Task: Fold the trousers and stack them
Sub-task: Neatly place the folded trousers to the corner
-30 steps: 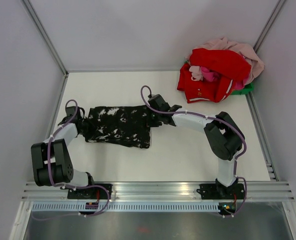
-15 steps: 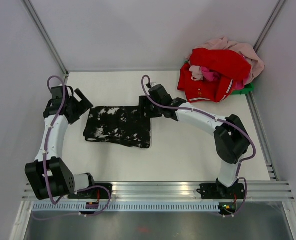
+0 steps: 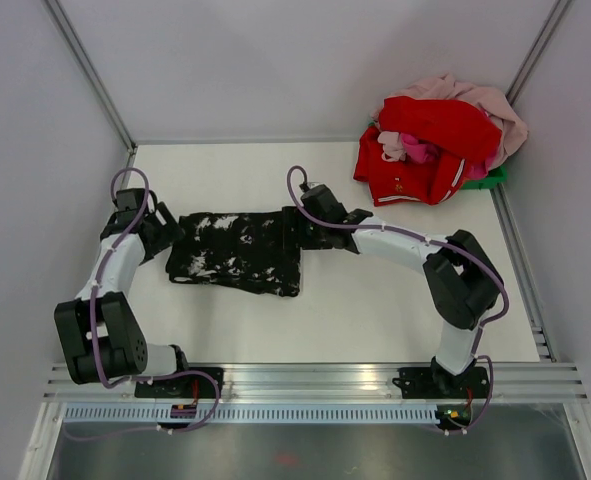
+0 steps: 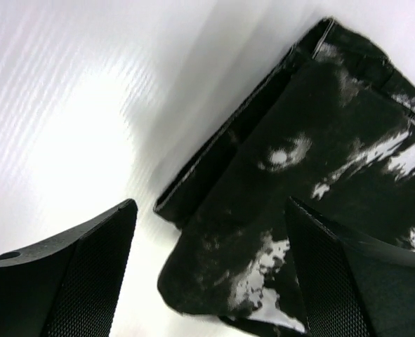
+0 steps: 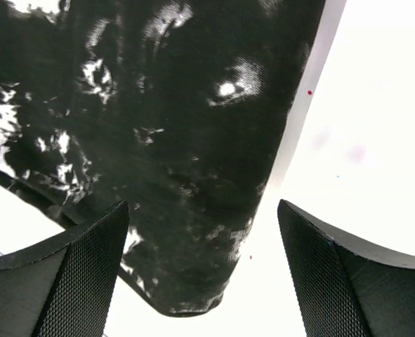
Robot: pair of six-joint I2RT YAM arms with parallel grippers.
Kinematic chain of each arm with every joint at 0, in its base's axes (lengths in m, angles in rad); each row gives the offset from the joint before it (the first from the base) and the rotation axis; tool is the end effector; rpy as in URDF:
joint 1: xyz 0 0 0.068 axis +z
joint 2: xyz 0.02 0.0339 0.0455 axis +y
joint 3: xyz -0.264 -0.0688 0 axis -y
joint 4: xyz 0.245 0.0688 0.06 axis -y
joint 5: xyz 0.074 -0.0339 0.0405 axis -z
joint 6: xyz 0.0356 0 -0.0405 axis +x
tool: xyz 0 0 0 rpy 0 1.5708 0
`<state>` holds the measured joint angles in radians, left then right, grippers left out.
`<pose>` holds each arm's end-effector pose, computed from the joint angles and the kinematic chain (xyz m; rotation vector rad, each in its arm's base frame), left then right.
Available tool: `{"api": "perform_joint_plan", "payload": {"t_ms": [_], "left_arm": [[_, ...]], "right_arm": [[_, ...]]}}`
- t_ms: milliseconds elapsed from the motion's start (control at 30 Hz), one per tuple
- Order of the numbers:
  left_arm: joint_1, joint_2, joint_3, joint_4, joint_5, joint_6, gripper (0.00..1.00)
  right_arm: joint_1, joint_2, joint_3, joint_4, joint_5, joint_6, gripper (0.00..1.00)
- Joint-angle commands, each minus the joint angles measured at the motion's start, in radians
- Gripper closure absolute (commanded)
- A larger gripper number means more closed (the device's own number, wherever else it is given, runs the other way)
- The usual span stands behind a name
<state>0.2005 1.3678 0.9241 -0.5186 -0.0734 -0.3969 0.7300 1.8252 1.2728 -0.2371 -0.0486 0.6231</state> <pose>0.2703 0.0576 0.2312 -0.7721 2.4086 0.0146 0.2996 0.2705 0.2137 -0.1570 2.4702 0.6851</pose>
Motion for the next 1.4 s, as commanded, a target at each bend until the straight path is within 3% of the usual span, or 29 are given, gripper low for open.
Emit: {"api": "perform_joint_plan", "payload": {"t_ms": [0, 133, 433, 533, 600, 733, 767, 833, 867, 967, 1167, 1367], "left_arm": [[0.0, 0.028, -0.004, 0.135, -0.023, 0.095, 0.1], [0.002, 0.076, -0.018, 0.225, 0.059, 0.058, 0.11], [0.0, 0.27, 0.024, 0.177, 0.026, 0.021, 0.13], [0.001, 0.321, 0.038, 0.166, 0.107, 0.006, 0.15], [0.001, 0.341, 0.041, 0.184, 0.154, 0.001, 0.24], [0.001, 0.385, 0.062, 0.203, 0.222, -0.01, 0.58], [0.0, 0.395, 0.076, 0.204, 0.222, -0.014, 0.77], [-0.001, 0.402, 0.097, 0.203, 0.209, -0.026, 0.98], [0.002, 0.409, 0.128, 0.201, 0.204, -0.025, 0.98], [0.002, 0.439, 0.217, 0.207, 0.181, 0.004, 0.98], [0.014, 0.576, 0.514, 0.201, 0.139, 0.079, 0.98], [0.03, 0.813, 0.867, 0.246, 0.184, 0.06, 0.98]], "right_arm": [[-0.003, 0.02, -0.012, 0.091, -0.005, 0.058, 0.08], [-0.003, 0.057, -0.02, 0.107, 0.042, 0.087, 0.1], [-0.001, 0.157, -0.003, 0.165, -0.003, 0.125, 0.18], [0.0, 0.204, 0.026, 0.173, -0.034, 0.133, 0.25], [0.0, 0.241, 0.052, 0.173, -0.043, 0.136, 0.33], [0.003, 0.295, 0.095, 0.214, -0.076, 0.159, 0.5], [0.005, 0.304, 0.103, 0.225, -0.077, 0.17, 0.59], [0.006, 0.341, 0.147, 0.258, -0.082, 0.188, 0.7], [0.006, 0.356, 0.167, 0.263, -0.082, 0.19, 0.8], [0.006, 0.417, 0.27, 0.274, -0.071, 0.185, 0.87], [0.0, 0.581, 0.552, 0.347, -0.071, 0.171, 0.85], [-0.021, 0.941, 1.06, 0.387, -0.068, 0.142, 0.82]]}}
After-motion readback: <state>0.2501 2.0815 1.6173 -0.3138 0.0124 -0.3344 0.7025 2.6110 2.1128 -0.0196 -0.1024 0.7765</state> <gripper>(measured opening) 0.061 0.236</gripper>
